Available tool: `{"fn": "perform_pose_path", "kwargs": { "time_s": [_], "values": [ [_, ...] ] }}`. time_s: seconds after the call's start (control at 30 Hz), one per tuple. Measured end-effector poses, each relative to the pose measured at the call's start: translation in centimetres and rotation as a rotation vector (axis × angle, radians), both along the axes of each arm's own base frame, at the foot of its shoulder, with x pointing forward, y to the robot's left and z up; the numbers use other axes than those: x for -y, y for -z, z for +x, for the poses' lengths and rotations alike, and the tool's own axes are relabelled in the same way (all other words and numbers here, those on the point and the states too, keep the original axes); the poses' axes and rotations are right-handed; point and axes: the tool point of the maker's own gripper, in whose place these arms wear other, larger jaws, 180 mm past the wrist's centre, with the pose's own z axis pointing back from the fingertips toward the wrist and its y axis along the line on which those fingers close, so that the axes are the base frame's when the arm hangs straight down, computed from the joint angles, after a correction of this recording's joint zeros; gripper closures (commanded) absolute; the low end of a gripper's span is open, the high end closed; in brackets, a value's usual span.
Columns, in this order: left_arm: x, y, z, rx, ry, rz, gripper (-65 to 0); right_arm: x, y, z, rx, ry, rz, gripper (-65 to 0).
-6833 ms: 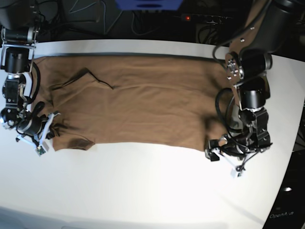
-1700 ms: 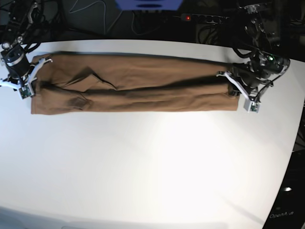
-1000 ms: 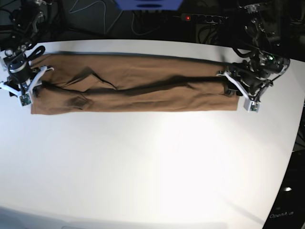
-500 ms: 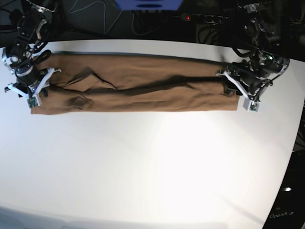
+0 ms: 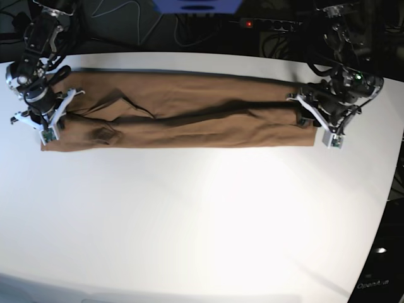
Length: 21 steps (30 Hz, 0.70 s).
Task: Fold the T-shirt properly
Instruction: 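Lower the hem onto the folded edge and open the right gripper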
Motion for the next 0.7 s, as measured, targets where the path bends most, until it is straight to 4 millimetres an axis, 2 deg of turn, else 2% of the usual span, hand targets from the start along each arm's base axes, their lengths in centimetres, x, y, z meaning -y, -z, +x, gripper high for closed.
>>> {"fn": "perform_pose_path", "kwargs": {
  "time_s": [0.23, 0.33, 0.43, 0.7],
  "values": [
    [0.0, 0.0, 0.0, 0.000, 0.000, 0.000, -23.6, 0.0, 0.6, -1.3, -0.030, 0.002, -0.003, -1.6],
    [0.0, 0.0, 0.0, 0.000, 0.000, 0.000, -23.6, -0.1, -0.4, -0.9, -0.002, -0.005, -0.015, -1.6],
    [0.0, 0.0, 0.0, 0.000, 0.000, 0.000, -23.6, -0.4, -1.3, -1.4, 0.020, -0.015, -0.028, -1.6],
    [0.0, 0.0, 0.0, 0.000, 0.000, 0.000, -23.6, -2.7, -1.2, -3.8, 0.048, -0.048, 0.014, -1.6]
  ]
}}
